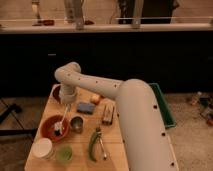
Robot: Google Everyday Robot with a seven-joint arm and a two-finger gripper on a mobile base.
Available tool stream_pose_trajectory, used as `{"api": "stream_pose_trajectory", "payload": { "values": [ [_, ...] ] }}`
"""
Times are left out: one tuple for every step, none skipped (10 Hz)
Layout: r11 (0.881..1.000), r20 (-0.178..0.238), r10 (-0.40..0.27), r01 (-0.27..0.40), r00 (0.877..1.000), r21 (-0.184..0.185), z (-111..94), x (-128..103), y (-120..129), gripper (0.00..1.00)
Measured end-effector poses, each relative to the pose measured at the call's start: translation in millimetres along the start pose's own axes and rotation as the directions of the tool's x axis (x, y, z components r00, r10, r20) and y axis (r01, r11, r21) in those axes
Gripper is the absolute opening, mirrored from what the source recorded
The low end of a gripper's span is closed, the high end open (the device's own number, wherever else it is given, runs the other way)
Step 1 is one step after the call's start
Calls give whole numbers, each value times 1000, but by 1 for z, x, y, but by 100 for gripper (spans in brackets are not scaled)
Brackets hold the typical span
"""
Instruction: Wipe red bowl with brush
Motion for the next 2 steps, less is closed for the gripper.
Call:
{"api": "stream_pose_trajectory", "payload": {
  "values": [
    [1000, 9, -23, 23, 1000, 8, 1, -7, -15, 0],
    [998, 21, -53, 53, 998, 18, 3, -16, -35, 0]
  ]
}}
